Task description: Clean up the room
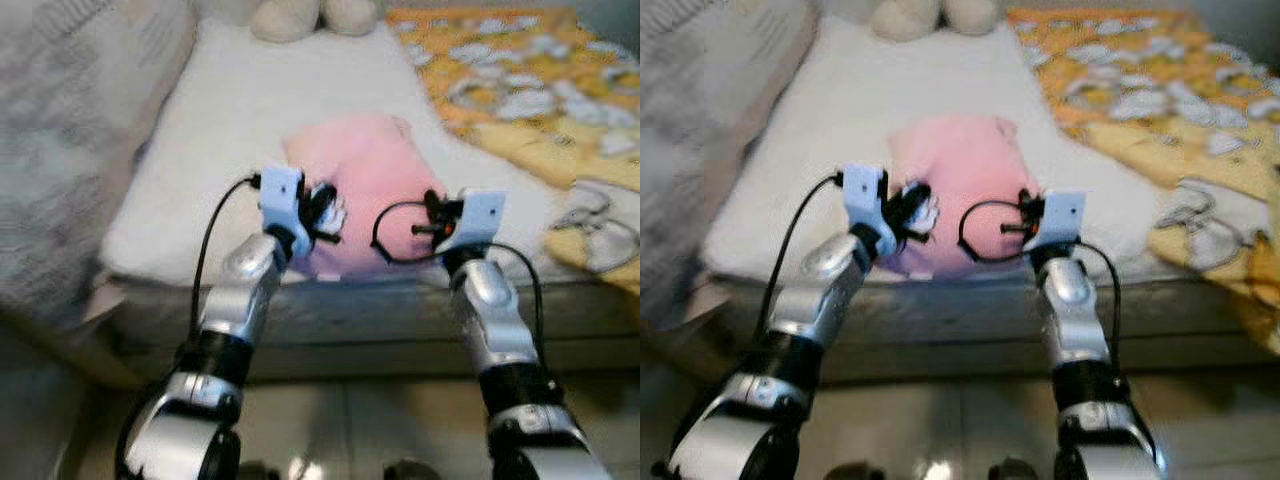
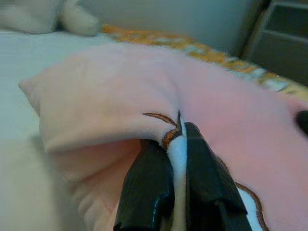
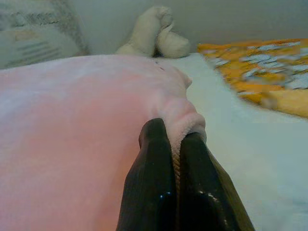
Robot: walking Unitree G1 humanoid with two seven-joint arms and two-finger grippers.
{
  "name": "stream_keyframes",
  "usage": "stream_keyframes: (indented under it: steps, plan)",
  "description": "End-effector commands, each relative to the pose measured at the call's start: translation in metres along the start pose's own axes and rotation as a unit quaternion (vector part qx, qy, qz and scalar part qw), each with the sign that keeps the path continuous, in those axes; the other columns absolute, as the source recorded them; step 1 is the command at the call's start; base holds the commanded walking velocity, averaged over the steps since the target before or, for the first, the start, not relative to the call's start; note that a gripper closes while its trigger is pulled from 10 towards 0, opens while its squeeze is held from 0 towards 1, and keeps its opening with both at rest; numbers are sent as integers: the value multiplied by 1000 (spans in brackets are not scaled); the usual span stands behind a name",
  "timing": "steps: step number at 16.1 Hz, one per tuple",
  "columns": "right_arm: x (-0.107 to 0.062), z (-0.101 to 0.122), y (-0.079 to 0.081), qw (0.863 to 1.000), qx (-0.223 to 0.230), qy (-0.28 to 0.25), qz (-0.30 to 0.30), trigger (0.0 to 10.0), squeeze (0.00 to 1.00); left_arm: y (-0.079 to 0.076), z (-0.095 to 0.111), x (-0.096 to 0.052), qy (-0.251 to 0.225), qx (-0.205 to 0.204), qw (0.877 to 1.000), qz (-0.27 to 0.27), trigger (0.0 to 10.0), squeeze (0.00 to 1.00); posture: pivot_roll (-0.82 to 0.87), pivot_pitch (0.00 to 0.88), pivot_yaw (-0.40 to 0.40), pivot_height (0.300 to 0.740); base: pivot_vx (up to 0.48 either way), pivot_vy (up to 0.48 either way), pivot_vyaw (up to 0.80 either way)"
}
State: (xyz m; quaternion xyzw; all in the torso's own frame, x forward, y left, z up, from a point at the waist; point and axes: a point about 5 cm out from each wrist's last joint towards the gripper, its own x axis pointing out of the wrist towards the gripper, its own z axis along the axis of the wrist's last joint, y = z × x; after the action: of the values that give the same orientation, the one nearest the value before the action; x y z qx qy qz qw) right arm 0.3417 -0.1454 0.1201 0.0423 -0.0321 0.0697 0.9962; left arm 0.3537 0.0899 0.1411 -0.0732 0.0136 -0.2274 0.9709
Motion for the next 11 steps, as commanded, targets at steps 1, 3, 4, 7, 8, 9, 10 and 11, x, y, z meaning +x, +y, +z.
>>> stream_keyframes:
  steps: [1, 3, 4, 7, 8, 9, 10, 11]
  plan:
    - [3, 10, -7, 1000, -4, -20, -9, 10000, 0, 5, 11, 0, -23, 3, 1000, 15, 10000, 0, -88, 0, 27, 740, 0, 480, 0]
    - [-1, 5, -9, 1000, -10, -16, -8, 10000, 0, 7, 5, -3, -17, -1, 999, 29, 10000, 0, -82, 0, 19, 740, 0, 480, 0]
    - [-2, 4, -10, 1000, -13, -15, -9, 10000, 0, 8, 4, -4, -17, -1, 999, 32, 10000, 0, -83, 0, 19, 740, 0, 480, 0]
    - [1, 5, -11, 1000, -21, -20, -13, 10000, 0, 4, 10, 1, -32, 30, 998, 43, 10000, 0, -81, 0, 19, 740, 0, 480, 0]
    - [2, 7, -11, 999, -22, -21, -11, 10000, 0, 5, 12, 2, -39, 40, 997, 53, 10000, 0, -82, 0, 22, 740, 0, 360, 0]
    - [3, 7, -11, 999, -22, -22, -11, 10000, 0, 4, 13, 3, -37, 51, 997, 51, 10000, 0, -81, 0, 23, 740, 0, 0, 0]
    - [3, 7, -12, 999, -22, -22, -10, 10000, 0, 2, 15, 3, -39, 50, 997, 34, 10000, 0, -81, 0, 24, 740, 0, 0, 0]
    - [3, 6, -11, 999, -22, -23, -10, 10000, 0, 3, 17, 3, -49, 52, 997, 38, 10000, 0, -82, 0, 28, 740, 480, 0, 0]
